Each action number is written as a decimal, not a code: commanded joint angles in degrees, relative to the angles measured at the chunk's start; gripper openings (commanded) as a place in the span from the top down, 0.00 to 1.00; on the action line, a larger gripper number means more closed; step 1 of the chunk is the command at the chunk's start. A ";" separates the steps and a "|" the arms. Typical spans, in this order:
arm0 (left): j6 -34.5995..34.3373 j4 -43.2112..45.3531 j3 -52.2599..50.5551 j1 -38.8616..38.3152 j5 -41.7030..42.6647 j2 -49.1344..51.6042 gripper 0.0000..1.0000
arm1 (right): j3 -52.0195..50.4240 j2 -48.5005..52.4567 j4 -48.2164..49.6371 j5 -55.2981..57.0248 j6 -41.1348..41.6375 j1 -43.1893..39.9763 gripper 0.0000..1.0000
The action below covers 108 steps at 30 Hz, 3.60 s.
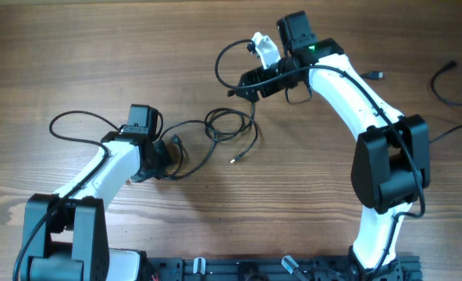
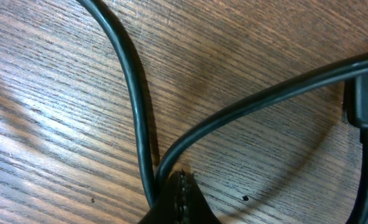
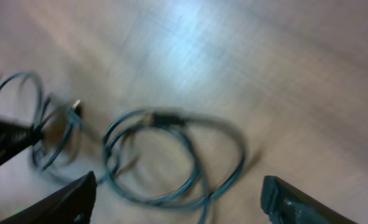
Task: Untangle cables
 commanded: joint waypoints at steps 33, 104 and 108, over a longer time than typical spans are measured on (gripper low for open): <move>-0.59 1.11 -1.42 0.24 0.35 1.14 0.96 | -13.44 1.57 11.34 16.13 -8.31 18.36 0.56; -3.63 18.62 -1.86 -8.52 32.57 1.16 0.37 | -27.50 -14.23 21.99 -62.62 20.70 -25.44 0.96; -3.61 20.48 -1.86 -12.13 32.61 1.14 0.29 | -27.43 -15.78 37.75 -62.53 35.45 -20.61 0.96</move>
